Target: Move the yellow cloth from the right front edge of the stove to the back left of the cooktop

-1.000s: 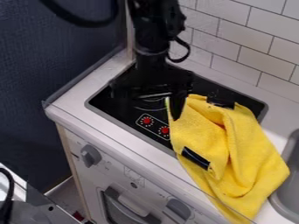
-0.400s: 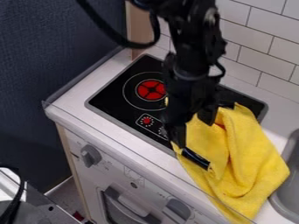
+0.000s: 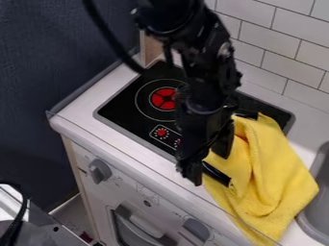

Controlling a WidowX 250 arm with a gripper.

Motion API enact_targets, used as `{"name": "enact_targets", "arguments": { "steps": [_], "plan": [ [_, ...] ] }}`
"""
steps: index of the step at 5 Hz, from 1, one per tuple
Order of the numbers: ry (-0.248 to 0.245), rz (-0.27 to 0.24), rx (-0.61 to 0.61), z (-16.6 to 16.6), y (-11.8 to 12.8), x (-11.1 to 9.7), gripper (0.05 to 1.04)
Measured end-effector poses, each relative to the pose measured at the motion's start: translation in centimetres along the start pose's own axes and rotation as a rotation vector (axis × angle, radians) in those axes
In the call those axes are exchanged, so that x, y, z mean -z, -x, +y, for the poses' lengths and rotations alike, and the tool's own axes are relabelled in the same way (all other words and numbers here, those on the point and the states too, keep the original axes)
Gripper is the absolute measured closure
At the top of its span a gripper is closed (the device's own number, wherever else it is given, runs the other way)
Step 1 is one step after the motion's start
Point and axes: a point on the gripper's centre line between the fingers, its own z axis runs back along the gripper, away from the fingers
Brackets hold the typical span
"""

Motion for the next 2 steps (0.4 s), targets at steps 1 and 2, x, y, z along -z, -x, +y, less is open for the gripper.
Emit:
{"name": "enact_targets", "arguments": {
  "steps": [1, 2],
  "plan": [
    [0.011, 0.018, 0.017, -0.2, 0.1, 0.1, 0.154],
    [-0.007, 0.056, 0.085, -1.2, 0.1, 1.6, 0.447]
  ]
}}
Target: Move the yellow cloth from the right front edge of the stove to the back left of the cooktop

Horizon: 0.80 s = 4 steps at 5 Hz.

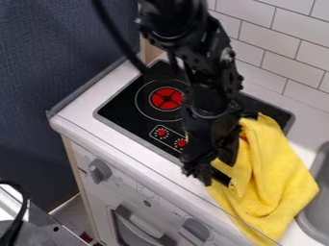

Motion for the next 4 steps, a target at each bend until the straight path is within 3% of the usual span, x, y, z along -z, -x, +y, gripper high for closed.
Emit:
{"name": "enact_targets", "arguments": {
  "steps": [1, 2, 3, 4],
  "plan": [
    [0.008, 0.035, 0.044, -1.1, 0.0, 1.0, 0.617],
    [0.001, 0.054, 0.049, -1.4, 0.0, 2.0, 0.528],
    [0.017, 0.047, 0.030, -1.2, -0.4, 2.1, 0.794],
    [0.019, 0.011, 0.016, -0.9, -0.6, 0.5, 0.959]
  ]
}}
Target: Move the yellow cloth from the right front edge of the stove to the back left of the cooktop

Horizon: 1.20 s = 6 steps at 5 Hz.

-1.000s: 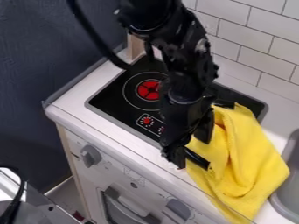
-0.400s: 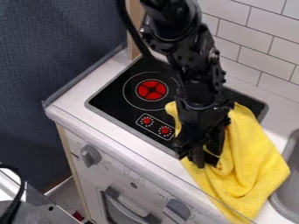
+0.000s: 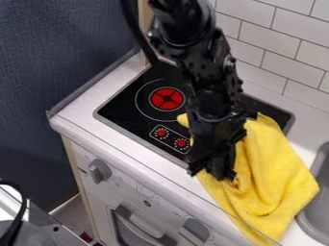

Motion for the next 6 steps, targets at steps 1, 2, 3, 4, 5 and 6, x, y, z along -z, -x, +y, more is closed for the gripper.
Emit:
{"name": "enact_targets", "arguments": {
  "steps": [1, 2, 3, 4, 5, 6],
  "plan": [
    [0.036, -0.042, 0.002, -0.4, 0.0, -3.2, 1.019],
    [0.069, -0.061, -0.005, -0.3, -0.1, -5.1, 1.026],
    [0.026, -0.047, 0.032, -0.1, -2.1, -6.2, 1.027],
    [0.015, -0.014, 0.128, 0.8, -5.9, -6.6, 1.027],
    [0.059, -0.005, 0.289, 1.7, -9.9, -7.0, 1.027],
    [0.030, -0.040, 0.410, 1.2, -13.0, -7.4, 1.027]
  ]
}}
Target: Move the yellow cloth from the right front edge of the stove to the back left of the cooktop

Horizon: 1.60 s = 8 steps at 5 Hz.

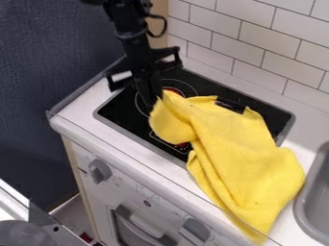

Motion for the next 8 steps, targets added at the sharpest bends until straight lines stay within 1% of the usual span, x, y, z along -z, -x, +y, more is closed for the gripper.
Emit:
{"name": "enact_targets", "arguments": {
  "steps": [1, 2, 3, 4, 5, 6, 7, 8],
  "plan": [
    [-0.037, -0.074, 0.084, 0.6, -2.2, -0.3, 1.027],
    [-0.062, -0.150, 0.185, 1.3, -3.9, 0.0, 1.027],
    [-0.024, -0.237, 0.245, 2.3, -6.3, 1.2, 1.027],
    [-0.004, -0.239, 0.235, 2.7, -8.2, 2.9, 1.027],
    [-0.012, -0.230, 0.250, 2.6, -9.4, 4.1, 1.003],
    [-0.025, -0.241, 0.196, 2.7, -9.2, 4.3, 0.855],
    [-0.037, -0.306, 0.180, 1.7, -8.1, 1.6, 0.604],
    [-0.038, -0.315, 0.174, 0.3, -7.3, -0.5, 0.291]
  ]
}}
